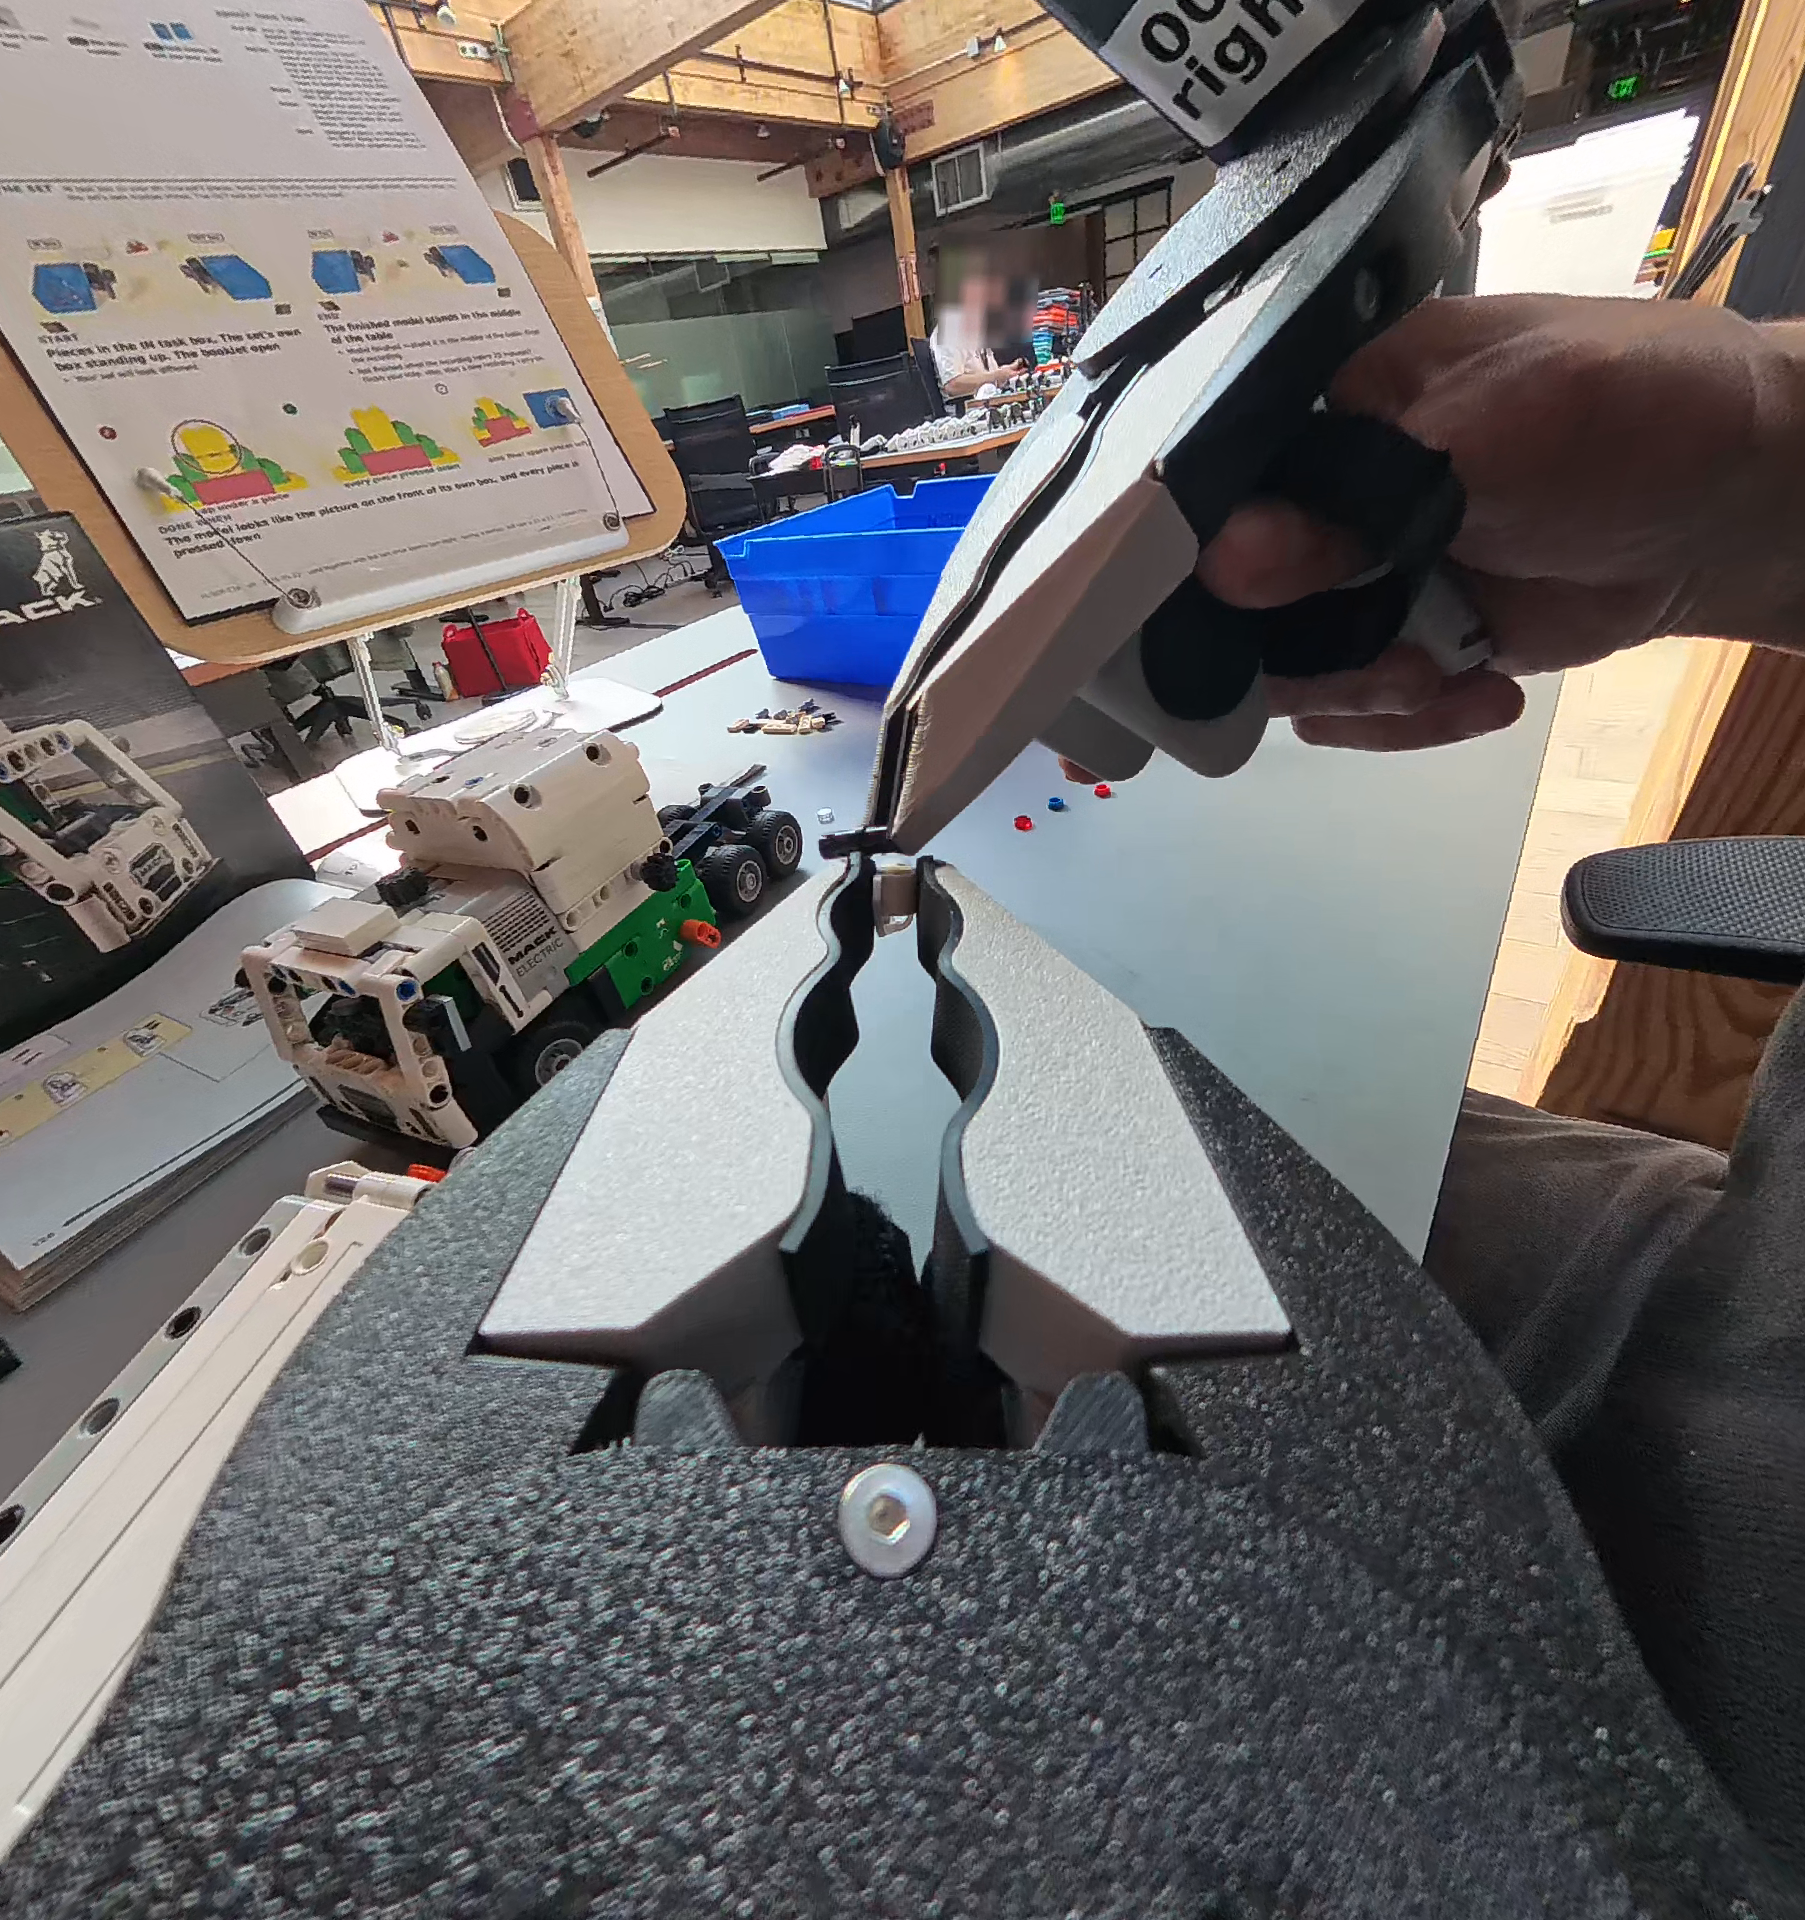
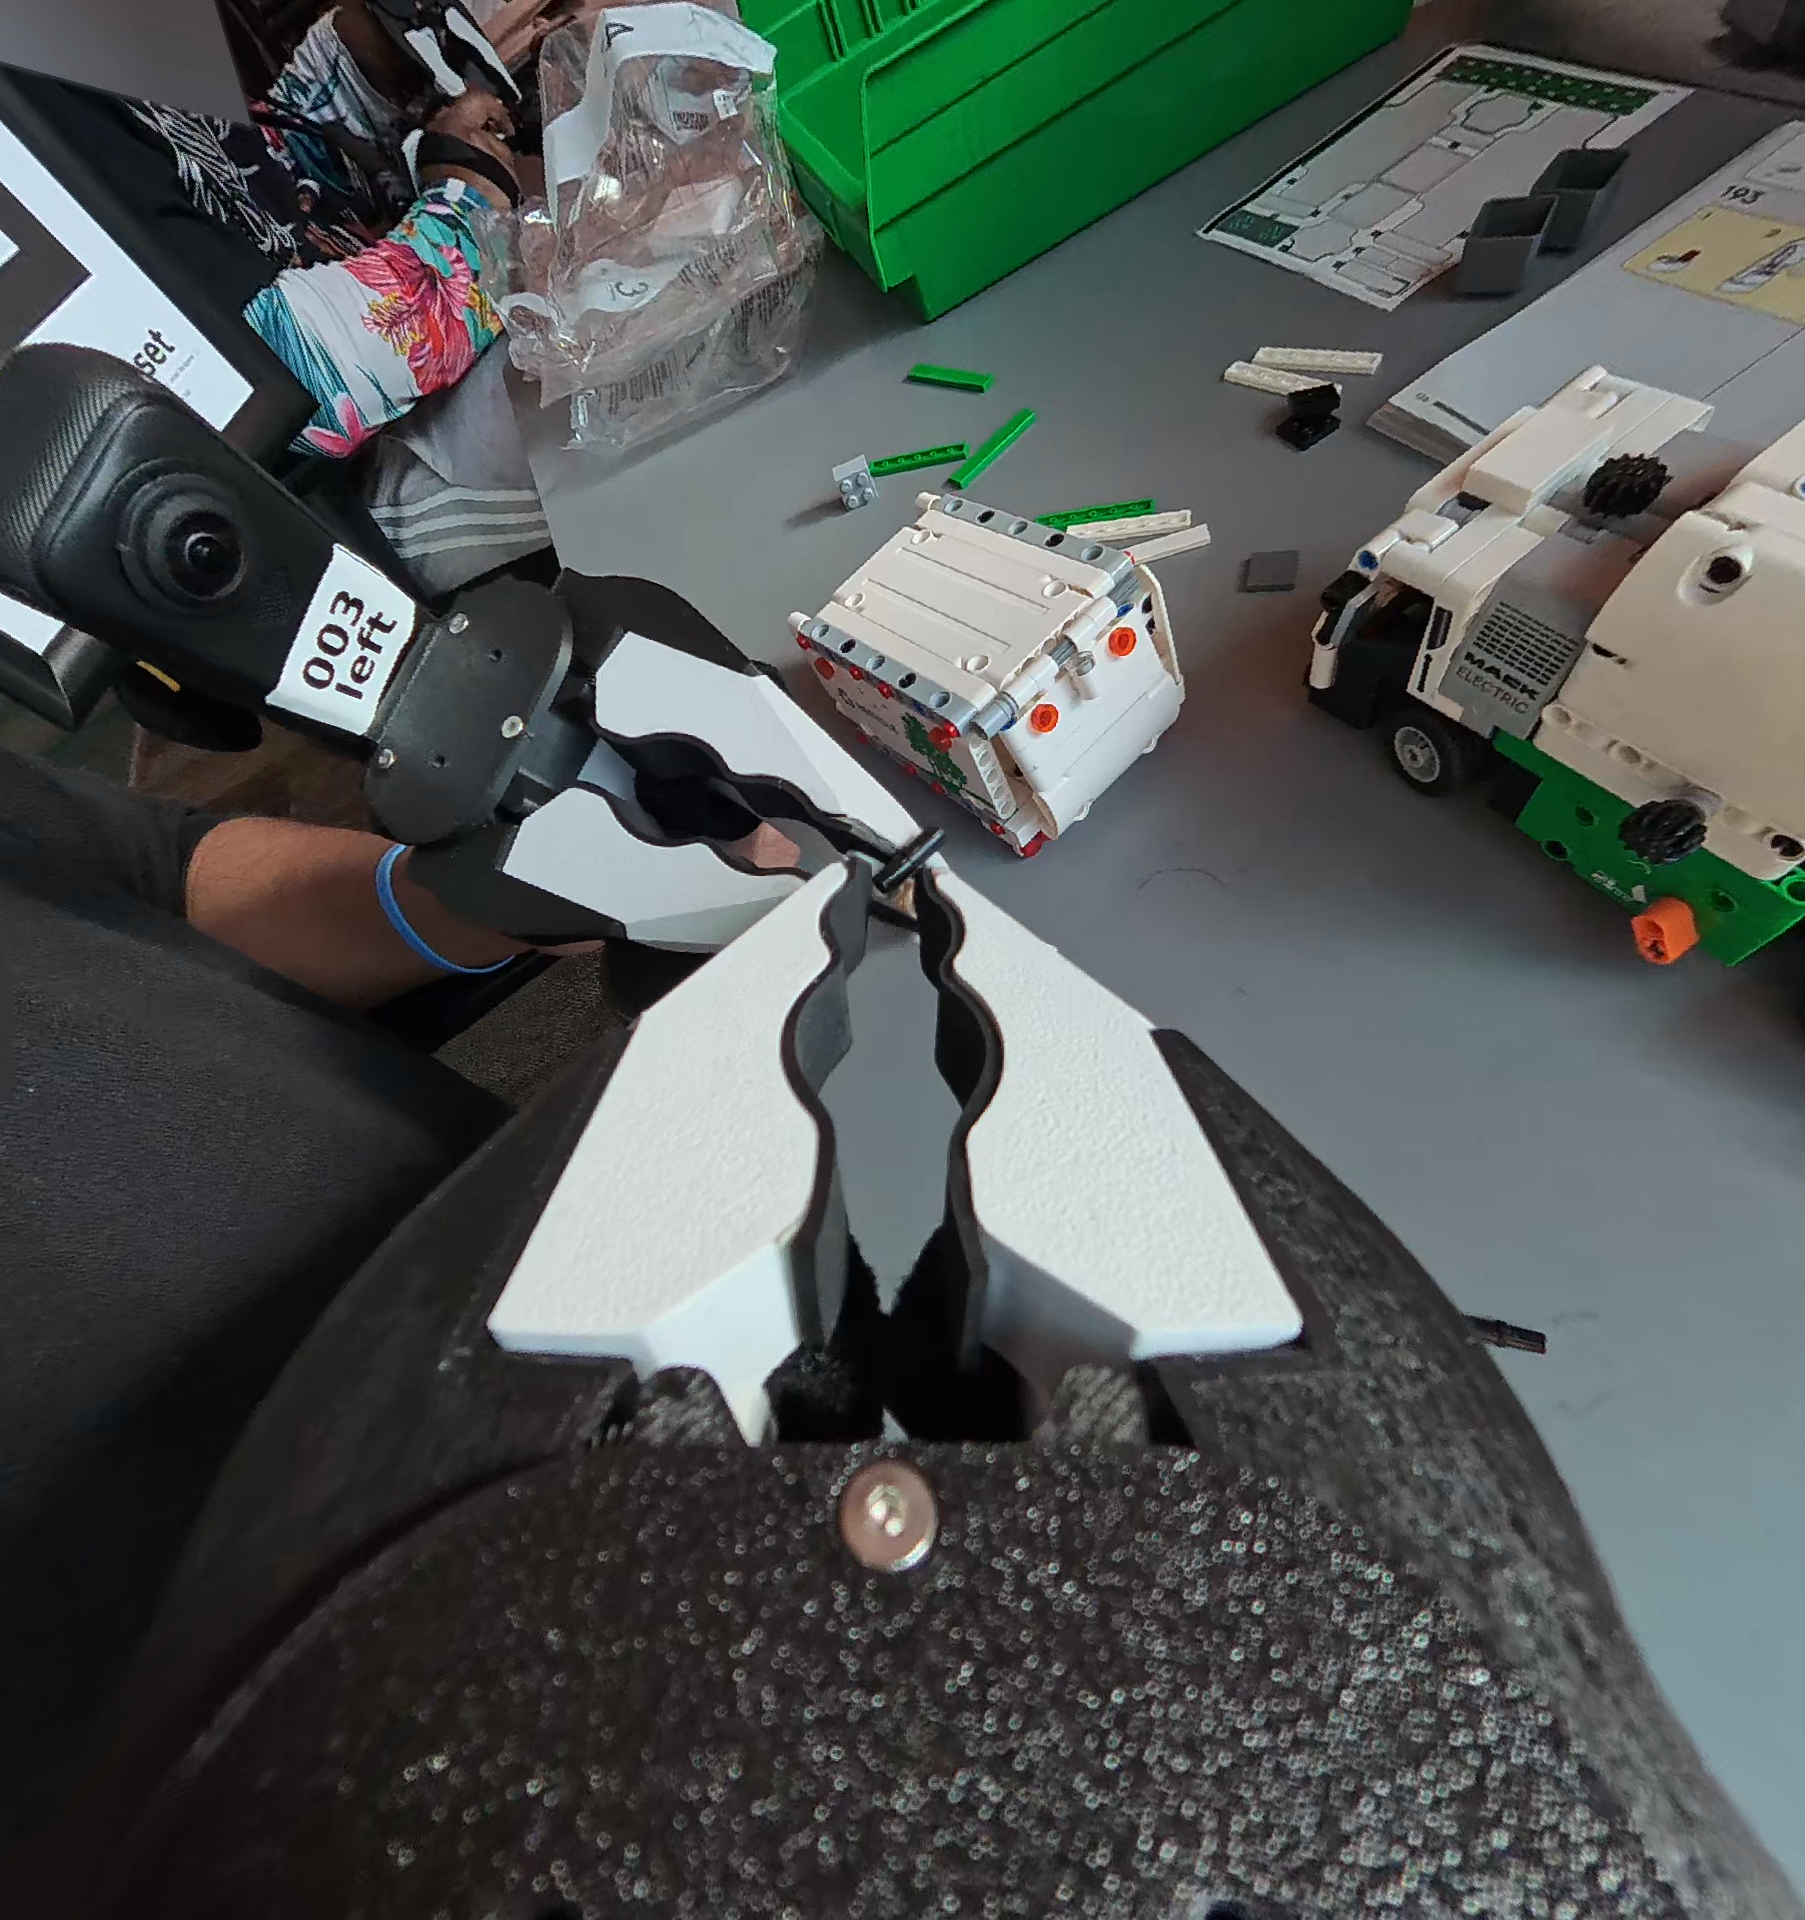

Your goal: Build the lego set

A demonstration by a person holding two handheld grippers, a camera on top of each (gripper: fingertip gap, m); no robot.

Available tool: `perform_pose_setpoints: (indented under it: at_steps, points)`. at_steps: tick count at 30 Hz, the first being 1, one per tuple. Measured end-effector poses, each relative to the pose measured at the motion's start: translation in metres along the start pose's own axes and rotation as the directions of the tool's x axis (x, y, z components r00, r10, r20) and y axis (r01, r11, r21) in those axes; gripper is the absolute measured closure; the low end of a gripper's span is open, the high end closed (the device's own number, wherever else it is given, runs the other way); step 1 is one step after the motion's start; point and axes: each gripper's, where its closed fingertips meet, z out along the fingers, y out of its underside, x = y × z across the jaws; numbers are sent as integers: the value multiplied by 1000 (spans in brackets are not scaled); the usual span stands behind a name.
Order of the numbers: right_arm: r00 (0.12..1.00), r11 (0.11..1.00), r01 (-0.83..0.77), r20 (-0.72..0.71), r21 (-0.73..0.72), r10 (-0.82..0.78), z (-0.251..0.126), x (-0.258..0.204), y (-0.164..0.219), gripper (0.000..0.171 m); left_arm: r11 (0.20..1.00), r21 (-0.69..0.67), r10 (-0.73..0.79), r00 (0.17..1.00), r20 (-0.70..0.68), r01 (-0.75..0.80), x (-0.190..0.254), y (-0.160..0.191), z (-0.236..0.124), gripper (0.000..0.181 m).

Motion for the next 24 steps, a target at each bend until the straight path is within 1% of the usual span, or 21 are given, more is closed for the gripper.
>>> perform_pose_setpoints:
  at_steps: [6, 9, 11, 14, 16, 20, 24]
  points:
    - [999, 1000, 25, -32, -19, -25, 0, 4, 4, 167, 1000, -11, 25, 1000, 5, -25, 2, 1, 1, 175]
    - [995, 990, 103, -9, -96, -104, -6, 2, 9, 167, 999, -23, 38, 999, 5, -38, 3, 3, 2, 175]
    - [985, 964, 174, 12, -200, -175, -13, 3, 14, 167, 997, -37, 66, 998, 25, -65, 2, 5, 3, 175]
    - [940, 872, 328, 31, -363, -341, -24, 10, 18, 167, 990, -70, 128, 991, 43, -125, 2, 10, 5, 175]
    - [910, 798, 398, 85, -452, -406, -28, 11, 20, 167, 978, -97, 191, 980, 47, -186, 6, 14, 7, 175]
    - [884, 674, 462, 233, -577, -406, -30, 9, 32, 168, 931, -160, 339, 940, 50, -327, 16, 24, 12, 175]
    - [883, 593, 465, 298, -657, -363, -27, 12, 48, 168, 874, -201, 460, 887, 45, -443, 25, 31, 16, 175]
